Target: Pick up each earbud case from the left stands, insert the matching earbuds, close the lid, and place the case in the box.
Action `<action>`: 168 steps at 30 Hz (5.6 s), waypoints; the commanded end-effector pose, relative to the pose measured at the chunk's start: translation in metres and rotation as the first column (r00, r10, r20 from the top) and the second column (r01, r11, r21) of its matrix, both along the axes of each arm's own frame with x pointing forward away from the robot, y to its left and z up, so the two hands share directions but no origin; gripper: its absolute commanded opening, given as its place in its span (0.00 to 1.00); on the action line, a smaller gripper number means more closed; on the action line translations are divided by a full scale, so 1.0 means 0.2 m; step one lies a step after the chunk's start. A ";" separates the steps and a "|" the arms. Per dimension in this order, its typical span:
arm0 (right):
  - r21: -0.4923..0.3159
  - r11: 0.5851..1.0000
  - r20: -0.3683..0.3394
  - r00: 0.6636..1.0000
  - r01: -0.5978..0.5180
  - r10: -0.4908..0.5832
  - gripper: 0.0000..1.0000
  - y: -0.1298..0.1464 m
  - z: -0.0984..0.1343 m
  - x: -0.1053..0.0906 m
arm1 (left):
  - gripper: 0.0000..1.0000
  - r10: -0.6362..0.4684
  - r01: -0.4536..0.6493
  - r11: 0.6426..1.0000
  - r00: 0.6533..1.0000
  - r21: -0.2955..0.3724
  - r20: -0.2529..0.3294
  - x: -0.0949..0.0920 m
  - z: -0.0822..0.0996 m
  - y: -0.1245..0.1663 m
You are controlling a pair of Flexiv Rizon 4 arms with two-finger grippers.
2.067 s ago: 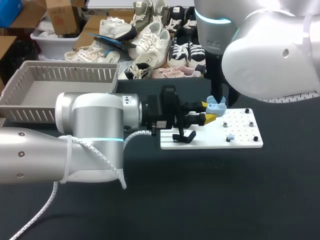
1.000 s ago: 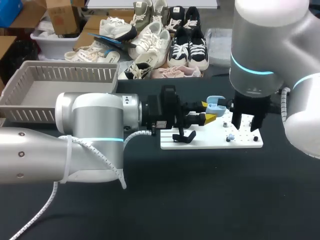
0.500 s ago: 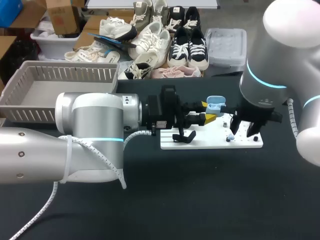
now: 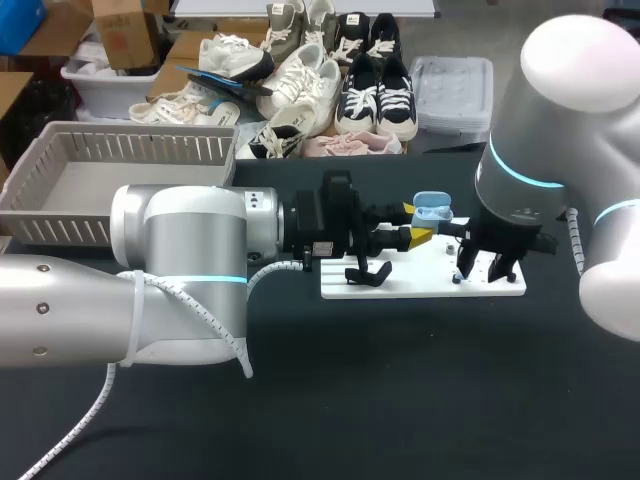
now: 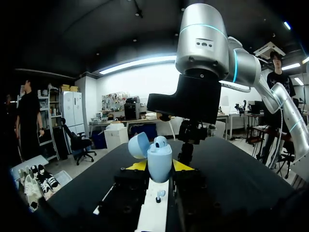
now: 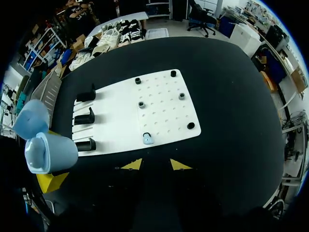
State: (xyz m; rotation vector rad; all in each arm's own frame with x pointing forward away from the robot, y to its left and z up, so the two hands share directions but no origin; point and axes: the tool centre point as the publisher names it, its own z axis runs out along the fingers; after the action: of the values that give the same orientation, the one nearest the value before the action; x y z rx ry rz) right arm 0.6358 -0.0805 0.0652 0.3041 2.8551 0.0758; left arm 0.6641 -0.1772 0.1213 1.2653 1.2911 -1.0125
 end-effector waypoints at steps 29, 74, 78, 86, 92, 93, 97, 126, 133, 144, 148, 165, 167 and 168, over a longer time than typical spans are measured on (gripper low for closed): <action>0.045 0.998 0.019 0.999 0.039 -0.039 0.39 0.02 -0.11 0.07 | 0.00 0.023 -0.023 1.000 0.999 -0.020 0.033 0.12 0.07 0.20; 0.149 0.980 -0.022 0.992 0.128 -0.126 0.29 0.05 -0.23 0.13 | 0.00 0.023 -0.023 1.000 0.999 -0.020 0.033 0.12 0.07 0.20; 0.151 0.980 -0.022 0.992 0.129 -0.127 0.29 0.05 -0.23 0.14 | 0.00 0.023 -0.023 1.000 0.999 -0.020 0.033 0.12 0.07 0.20; 0.150 0.981 -0.018 0.992 0.126 -0.125 0.31 0.04 -0.22 0.14 | 0.00 0.023 -0.023 1.000 0.999 -0.020 0.033 0.12 0.07 0.20; 0.153 0.981 -0.012 0.993 0.120 -0.119 0.32 0.04 -0.21 0.15 | 0.00 0.023 -0.023 1.000 0.999 -0.020 0.033 0.12 0.07 0.20; 0.154 0.981 -0.012 0.993 0.119 -0.118 0.32 0.05 -0.21 0.16 | 0.00 0.023 -0.023 1.000 0.999 -0.020 0.033 0.12 0.07 0.20; 0.155 0.981 -0.011 0.993 0.118 -0.117 0.27 0.05 -0.21 0.16 | 0.00 0.023 -0.023 1.000 0.999 -0.020 0.033 0.12 0.07 0.20; 0.146 0.984 0.011 0.995 0.098 -0.100 0.00 0.07 -0.17 0.15 | 0.00 0.023 -0.023 1.000 0.999 -0.020 0.033 0.12 0.07 0.20; 0.148 0.984 0.023 0.994 0.102 -0.106 0.00 0.05 -0.14 0.11 | 0.00 0.023 -0.023 1.000 0.999 -0.020 0.033 0.12 0.07 0.20; 0.132 0.991 0.053 0.998 0.036 -0.043 0.00 0.04 -0.08 0.05 | 0.00 0.023 -0.023 1.000 0.999 -0.020 0.033 0.12 0.07 0.20; 0.114 0.993 0.065 0.998 -0.014 0.007 0.00 0.04 -0.06 0.01 | 0.00 0.023 -0.023 1.000 0.999 -0.020 0.033 0.12 0.07 0.20; 0.018 0.970 0.067 0.969 -0.241 0.239 0.00 0.02 -0.01 -0.12 | 0.00 0.023 -0.023 1.000 0.999 -0.020 0.033 0.12 0.07 0.20; 0.019 0.962 0.065 0.960 -0.273 0.272 0.00 0.02 -0.01 -0.13 | 0.00 0.023 -0.023 1.000 0.999 -0.020 0.033 0.12 0.07 0.20; 0.006 0.958 0.064 0.956 -0.288 0.287 0.00 0.02 0.00 -0.14 | 0.00 0.023 -0.023 1.000 0.999 -0.020 0.033 0.12 0.07 0.20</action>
State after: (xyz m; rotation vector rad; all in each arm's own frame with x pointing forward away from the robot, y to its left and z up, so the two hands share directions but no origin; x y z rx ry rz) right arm 0.6141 -0.0732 0.0609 -0.0971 2.8148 0.1679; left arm 0.6888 -0.1362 0.1346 1.2452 1.2641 -0.9836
